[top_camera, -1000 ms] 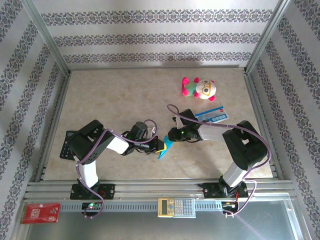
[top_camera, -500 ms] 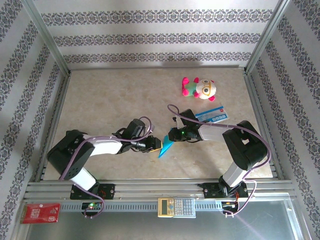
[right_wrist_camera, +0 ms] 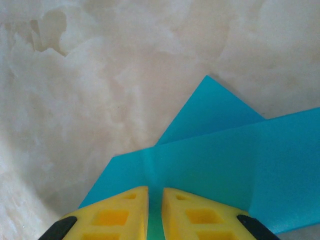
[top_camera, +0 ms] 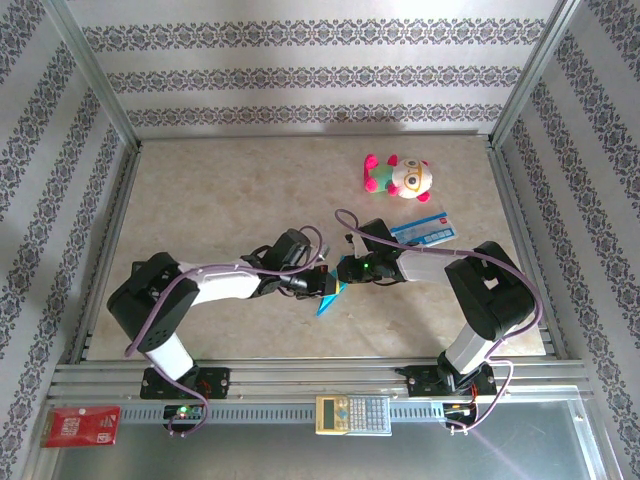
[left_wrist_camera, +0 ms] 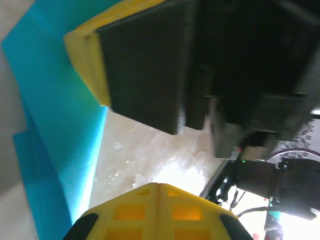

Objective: Fold a paper plane with a square sheet of paper (pick it up from the middle)
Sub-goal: Fold the wing for the fifth time at the center of the table.

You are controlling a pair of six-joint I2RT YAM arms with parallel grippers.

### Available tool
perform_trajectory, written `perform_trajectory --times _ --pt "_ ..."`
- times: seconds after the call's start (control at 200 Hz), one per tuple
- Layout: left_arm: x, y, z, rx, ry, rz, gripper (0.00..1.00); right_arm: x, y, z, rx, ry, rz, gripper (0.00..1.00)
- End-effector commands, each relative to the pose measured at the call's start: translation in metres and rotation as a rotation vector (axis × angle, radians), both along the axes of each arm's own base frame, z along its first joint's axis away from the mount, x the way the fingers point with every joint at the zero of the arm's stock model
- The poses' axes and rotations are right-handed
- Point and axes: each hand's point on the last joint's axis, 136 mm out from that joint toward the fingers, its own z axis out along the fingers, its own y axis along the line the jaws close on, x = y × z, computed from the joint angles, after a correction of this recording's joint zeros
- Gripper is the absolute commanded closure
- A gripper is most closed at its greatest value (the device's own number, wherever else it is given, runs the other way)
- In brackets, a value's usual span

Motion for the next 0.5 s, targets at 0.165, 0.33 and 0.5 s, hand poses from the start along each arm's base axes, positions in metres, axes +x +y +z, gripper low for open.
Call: perform_trajectory --times 0.165,0.33,0.5 --pt "0.000 0.008 -0.032 0.077 0.033 -0.008 1.00 -0.021 -0.024 -0.032 -0.111 0.091 -0.024 0.79" --pt "-0.006 0.013 -0.046 0.100 0.059 -0.011 1.00 -0.021 -0.025 -0.031 -0.111 0.087 -0.023 0.79" --pt "-0.009 0.021 -0.054 0.128 0.070 -0.009 1.00 -0.021 -0.026 -0.032 -0.114 0.089 -0.026 0.79"
